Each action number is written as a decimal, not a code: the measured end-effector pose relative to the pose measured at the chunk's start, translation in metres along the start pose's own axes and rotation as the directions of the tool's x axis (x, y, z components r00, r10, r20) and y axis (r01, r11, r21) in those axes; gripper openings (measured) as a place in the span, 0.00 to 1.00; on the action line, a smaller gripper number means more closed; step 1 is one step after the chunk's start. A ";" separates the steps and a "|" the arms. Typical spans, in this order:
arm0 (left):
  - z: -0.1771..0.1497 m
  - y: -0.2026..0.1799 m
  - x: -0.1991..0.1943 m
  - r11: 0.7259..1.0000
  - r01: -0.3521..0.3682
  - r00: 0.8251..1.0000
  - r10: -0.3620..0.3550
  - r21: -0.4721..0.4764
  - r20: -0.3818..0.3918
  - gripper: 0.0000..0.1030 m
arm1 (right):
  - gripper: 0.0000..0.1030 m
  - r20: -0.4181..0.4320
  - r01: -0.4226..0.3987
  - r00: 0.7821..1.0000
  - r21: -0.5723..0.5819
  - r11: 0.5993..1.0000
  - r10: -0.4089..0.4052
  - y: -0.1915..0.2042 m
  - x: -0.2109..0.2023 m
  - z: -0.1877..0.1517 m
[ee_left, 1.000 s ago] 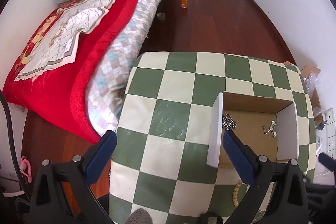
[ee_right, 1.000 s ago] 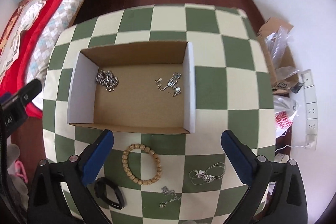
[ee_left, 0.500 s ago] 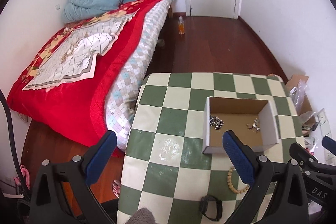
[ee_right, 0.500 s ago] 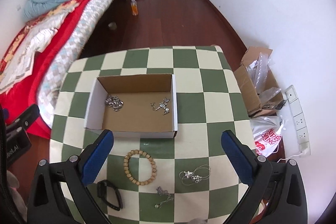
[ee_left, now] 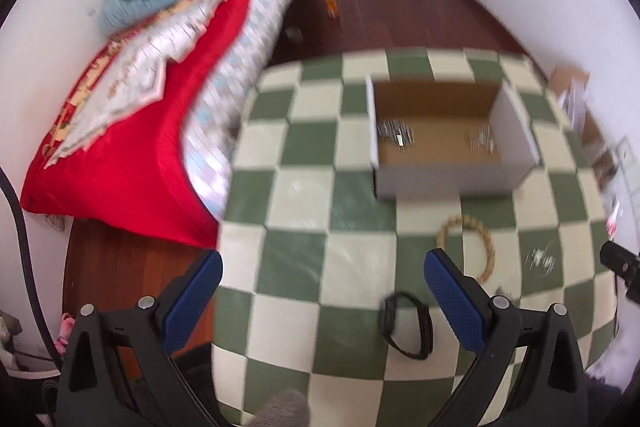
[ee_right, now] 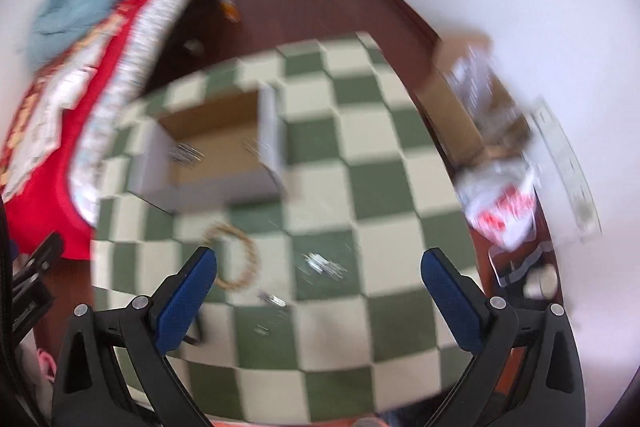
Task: Organize jewelry
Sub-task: 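Raise both open tools away from the box, then close the right tool on the thin silver necklace with heart pendant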
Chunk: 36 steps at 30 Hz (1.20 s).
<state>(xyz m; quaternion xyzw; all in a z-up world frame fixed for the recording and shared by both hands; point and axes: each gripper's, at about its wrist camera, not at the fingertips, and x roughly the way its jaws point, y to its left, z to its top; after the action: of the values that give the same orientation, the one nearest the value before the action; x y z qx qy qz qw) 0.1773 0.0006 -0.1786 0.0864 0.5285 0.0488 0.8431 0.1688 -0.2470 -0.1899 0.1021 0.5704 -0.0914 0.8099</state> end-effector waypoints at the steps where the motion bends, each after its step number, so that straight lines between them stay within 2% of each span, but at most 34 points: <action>1: -0.003 -0.007 0.009 1.000 0.009 1.000 -0.009 0.009 -0.029 1.00 | 0.97 -0.034 -0.001 0.999 0.025 1.000 0.002 -0.012 0.013 -0.003; 2: -0.006 -0.012 0.016 1.000 0.018 0.999 -0.017 0.015 -0.049 1.00 | 0.93 -0.060 -0.001 0.998 0.043 0.999 0.004 -0.021 0.026 -0.006; 4: -0.012 -0.022 0.029 1.000 0.012 0.996 -0.010 0.020 -0.092 1.00 | 0.79 -0.091 0.000 0.996 0.055 0.998 0.005 -0.032 0.046 -0.011; 10: -0.020 -0.046 0.055 0.998 -0.046 0.988 0.052 0.043 -0.146 1.00 | 0.76 -0.126 -0.029 0.992 -0.020 0.999 0.027 -0.026 0.095 -0.015; 14: -0.021 -0.053 0.063 0.996 -0.067 0.984 0.077 0.067 -0.160 1.00 | 0.75 -0.147 -0.010 0.989 -0.103 0.995 -0.006 -0.006 0.118 -0.018; 17: -0.022 -0.055 0.063 0.996 -0.054 0.983 0.065 0.070 -0.170 1.00 | 0.63 -0.106 0.030 0.993 -0.190 0.981 -0.050 0.011 0.123 -0.023; 18: -0.022 -0.057 0.062 0.997 -0.044 0.984 0.055 0.071 -0.172 1.00 | 0.49 -0.088 0.031 0.995 -0.207 0.978 -0.050 0.015 0.121 -0.024; 19: -0.021 -0.058 0.060 0.997 -0.031 0.984 0.044 0.073 -0.173 0.99 | 0.23 -0.078 0.029 0.996 -0.217 0.976 -0.047 0.017 0.120 -0.025; 20: -0.022 -0.061 0.057 0.997 -0.010 0.984 0.023 0.076 -0.174 0.99 | 0.11 -0.078 0.034 0.996 -0.228 0.973 -0.053 0.019 0.120 -0.026; 22: -0.023 -0.069 0.048 0.994 0.066 0.982 -0.050 0.087 -0.181 0.99 | 0.05 -0.084 0.027 0.995 -0.223 0.974 -0.047 0.013 0.118 -0.028; 25: -0.029 -0.086 0.038 0.980 0.164 0.970 -0.138 0.116 -0.202 0.99 | 0.03 -0.089 0.034 0.995 -0.191 0.981 -0.052 -0.012 0.114 -0.032; 28: -0.041 -0.114 0.030 0.958 0.230 0.957 -0.190 0.172 -0.221 0.99 | 0.03 -0.114 0.033 0.992 -0.101 0.994 -0.045 -0.053 0.105 -0.042; 31: -0.055 -0.143 0.030 0.938 0.248 0.952 -0.189 0.242 -0.243 0.91 | 0.03 -0.125 0.036 0.991 -0.039 0.999 -0.040 -0.083 0.097 -0.054; 36: -0.069 -0.166 0.041 0.929 0.235 0.951 -0.157 0.288 -0.268 0.90 | 0.03 -0.147 0.018 0.989 0.021 1.000 -0.015 -0.107 0.093 -0.064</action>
<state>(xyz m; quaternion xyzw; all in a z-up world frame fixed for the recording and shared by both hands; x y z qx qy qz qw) 0.1313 -0.1481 -0.2770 0.1602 0.6335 -0.1113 0.7487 0.1130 -0.3359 -0.3051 0.1129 0.6282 -0.0965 0.7638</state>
